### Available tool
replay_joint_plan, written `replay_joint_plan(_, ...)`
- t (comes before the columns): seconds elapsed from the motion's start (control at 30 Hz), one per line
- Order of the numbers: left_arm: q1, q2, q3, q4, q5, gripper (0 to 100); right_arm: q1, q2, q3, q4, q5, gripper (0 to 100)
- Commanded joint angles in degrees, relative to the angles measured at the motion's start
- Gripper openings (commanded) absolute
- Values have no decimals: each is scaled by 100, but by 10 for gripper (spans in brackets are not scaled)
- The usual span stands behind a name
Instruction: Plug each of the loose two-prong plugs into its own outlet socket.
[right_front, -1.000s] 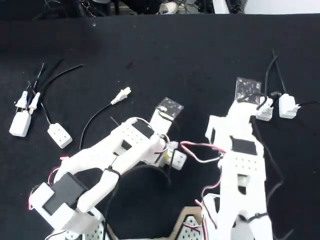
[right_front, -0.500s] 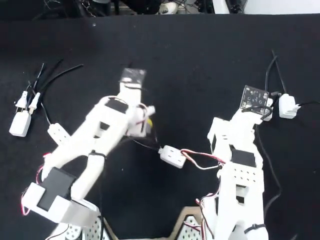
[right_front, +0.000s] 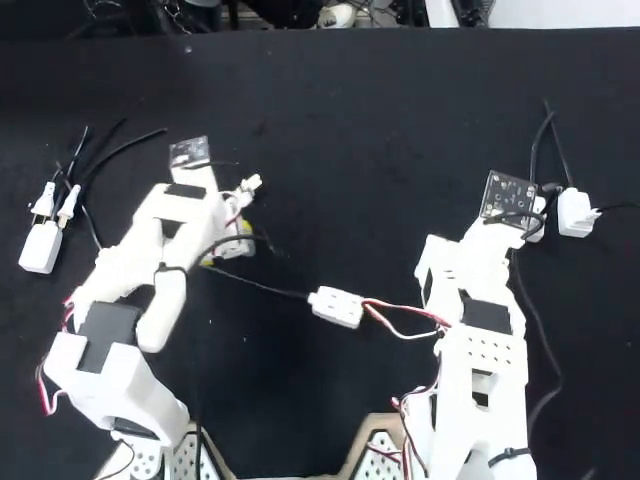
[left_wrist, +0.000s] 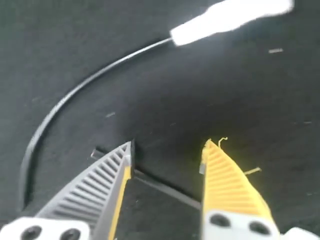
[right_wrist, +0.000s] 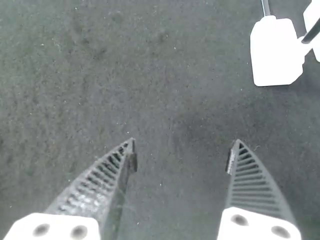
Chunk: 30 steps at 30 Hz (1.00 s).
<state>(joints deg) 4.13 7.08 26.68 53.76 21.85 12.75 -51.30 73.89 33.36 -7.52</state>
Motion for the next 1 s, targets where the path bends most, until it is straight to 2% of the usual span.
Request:
replay_joint_plan(0.0,-435,9,-145,686,-396,224,-79,-101,-22,-123,-35,279)
replay_joint_plan(0.3,-1332,0,-505,1582,-1758,223,-79,-119,-31,-123,-35,279)
replay_joint_plan(0.4,-1200,0,-971,1952,-2365,223,-79,-119,-31,-123,-35,279)
replay_joint_plan(0.5,-980,0,-1420,2277,-3341,223,-79,-119,-31,-123,-35,279)
replay_joint_plan(0.67,-796,70,-1516,2321,-4905,223,-79,-119,-22,-123,-35,279)
replay_joint_plan(0.97,-549,62,-1156,2286,-6066,223,-79,-119,-31,-123,-35,279)
